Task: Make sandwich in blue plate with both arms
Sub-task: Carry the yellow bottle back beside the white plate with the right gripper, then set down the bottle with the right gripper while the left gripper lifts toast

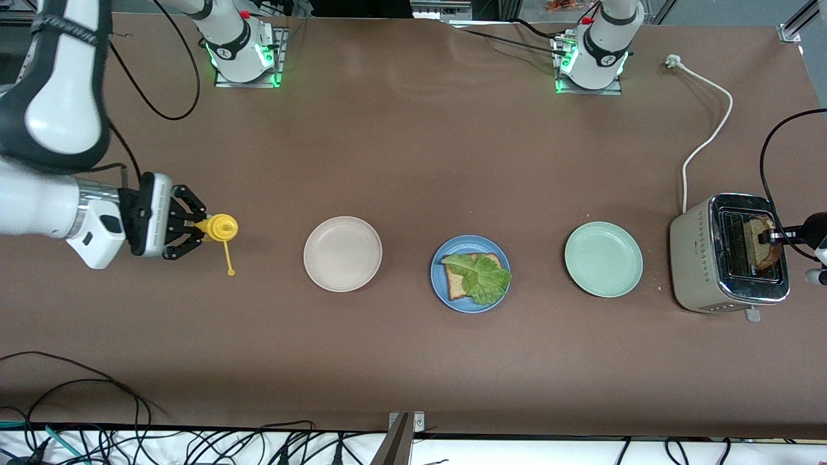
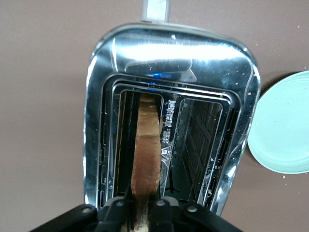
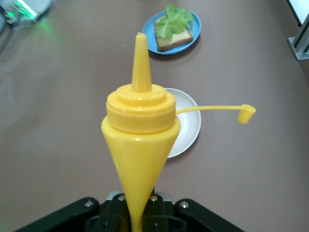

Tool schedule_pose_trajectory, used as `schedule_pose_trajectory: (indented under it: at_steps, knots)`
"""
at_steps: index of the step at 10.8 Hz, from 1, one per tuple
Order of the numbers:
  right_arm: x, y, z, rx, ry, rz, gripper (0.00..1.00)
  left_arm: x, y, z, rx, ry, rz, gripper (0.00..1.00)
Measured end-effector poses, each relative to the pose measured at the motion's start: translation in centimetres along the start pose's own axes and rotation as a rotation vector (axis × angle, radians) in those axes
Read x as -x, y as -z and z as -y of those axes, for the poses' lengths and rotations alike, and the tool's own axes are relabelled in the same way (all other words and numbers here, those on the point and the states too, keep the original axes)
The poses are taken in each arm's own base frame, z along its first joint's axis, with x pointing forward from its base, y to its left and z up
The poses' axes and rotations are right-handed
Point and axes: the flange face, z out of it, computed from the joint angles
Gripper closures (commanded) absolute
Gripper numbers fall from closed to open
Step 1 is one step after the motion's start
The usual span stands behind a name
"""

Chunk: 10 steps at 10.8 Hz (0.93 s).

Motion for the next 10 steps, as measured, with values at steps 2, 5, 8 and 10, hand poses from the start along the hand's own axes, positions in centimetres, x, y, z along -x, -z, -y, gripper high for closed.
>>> schedule_pose_trajectory:
  at_steps: [2,5,8,10]
  knots:
    - [6.1,-0.5,-0.6,-0.062,0.039,-0.1,1.0,0.2,1.8,-0.1,-0.007,-0.018,-0.029,1.0]
    - [14.3,-3.5,-1.4,-0.137,0.12,-0.258,1.0,1.5,4.4,-1.0,-0.005,-0.033,-0.028,1.0]
    - [21.4,-8.5,-0.9,-0.186,0.21,-0.395,1.0,3.2,6.9,-1.8,0.008,-0.041,0.009,1.0]
    - [24.5,-11.3,-0.7,-0.192,0.283,-0.486,1.0,3.5,8.6,-3.2,0.015,-0.064,0.015,1.0]
